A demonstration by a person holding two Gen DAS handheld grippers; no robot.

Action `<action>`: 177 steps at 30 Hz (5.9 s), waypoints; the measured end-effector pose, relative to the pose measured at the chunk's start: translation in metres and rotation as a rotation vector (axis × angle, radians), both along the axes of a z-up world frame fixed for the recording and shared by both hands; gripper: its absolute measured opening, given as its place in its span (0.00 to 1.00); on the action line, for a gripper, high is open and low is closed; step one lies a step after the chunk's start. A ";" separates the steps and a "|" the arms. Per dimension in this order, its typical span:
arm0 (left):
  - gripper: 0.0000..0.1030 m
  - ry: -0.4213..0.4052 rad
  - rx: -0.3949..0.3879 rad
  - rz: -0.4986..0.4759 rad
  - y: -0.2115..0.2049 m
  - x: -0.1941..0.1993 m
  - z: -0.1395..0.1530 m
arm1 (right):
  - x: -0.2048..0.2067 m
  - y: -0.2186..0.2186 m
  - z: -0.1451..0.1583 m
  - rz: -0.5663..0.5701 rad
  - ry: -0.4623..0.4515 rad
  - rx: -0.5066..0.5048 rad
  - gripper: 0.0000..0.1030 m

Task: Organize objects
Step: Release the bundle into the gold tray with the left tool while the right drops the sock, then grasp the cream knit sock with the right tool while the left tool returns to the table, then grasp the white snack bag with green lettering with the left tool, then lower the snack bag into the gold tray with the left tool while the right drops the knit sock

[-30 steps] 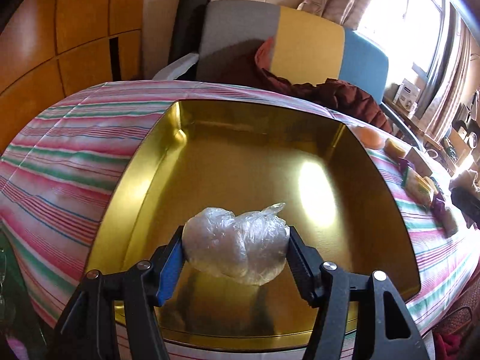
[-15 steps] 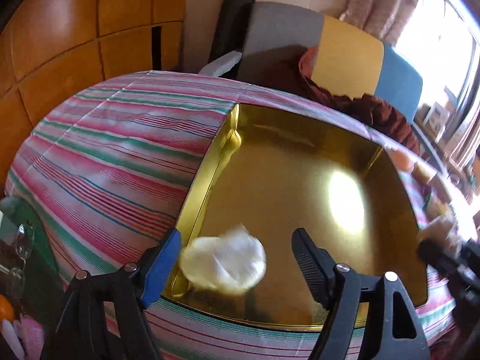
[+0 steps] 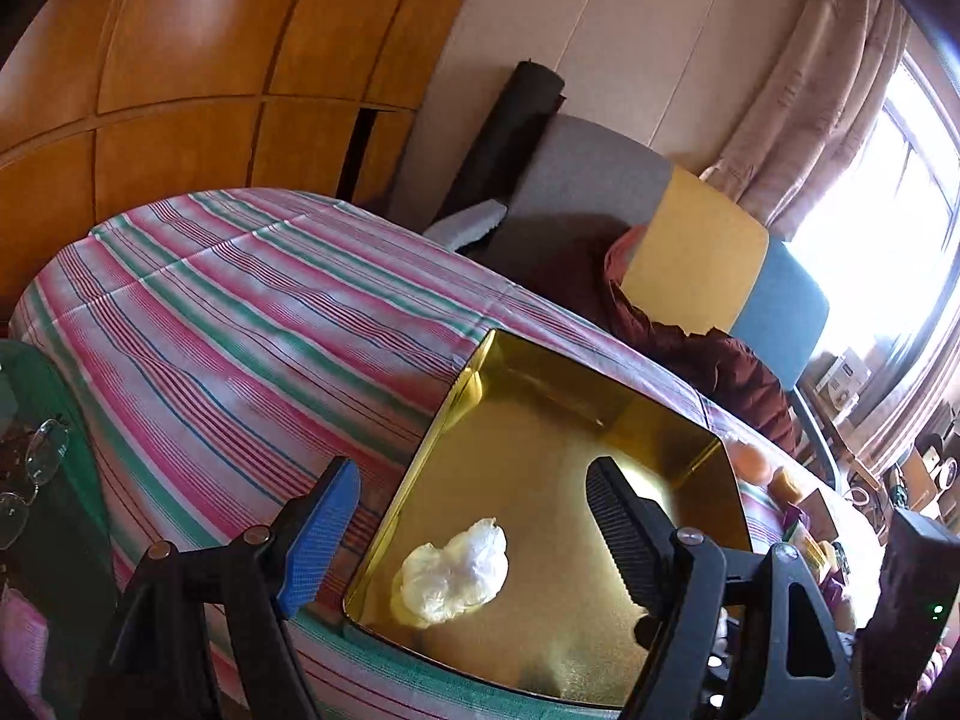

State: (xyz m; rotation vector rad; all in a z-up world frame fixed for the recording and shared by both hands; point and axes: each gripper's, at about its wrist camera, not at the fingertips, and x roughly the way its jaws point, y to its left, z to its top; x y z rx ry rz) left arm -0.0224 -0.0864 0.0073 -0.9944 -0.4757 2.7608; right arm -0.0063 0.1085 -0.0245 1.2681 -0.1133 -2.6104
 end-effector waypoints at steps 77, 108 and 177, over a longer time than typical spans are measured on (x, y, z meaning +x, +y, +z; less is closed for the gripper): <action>0.77 -0.081 -0.102 -0.763 0.285 0.070 -0.003 | 0.125 0.420 -0.037 -0.548 -0.199 0.135 0.53; 0.74 -0.334 -0.109 -0.658 0.483 -0.021 -0.079 | 0.118 0.433 -0.041 -0.579 -0.230 0.045 0.54; 0.36 -0.092 -0.137 -0.416 0.175 -0.018 -0.031 | 0.128 0.367 0.000 -0.400 0.036 -0.075 0.53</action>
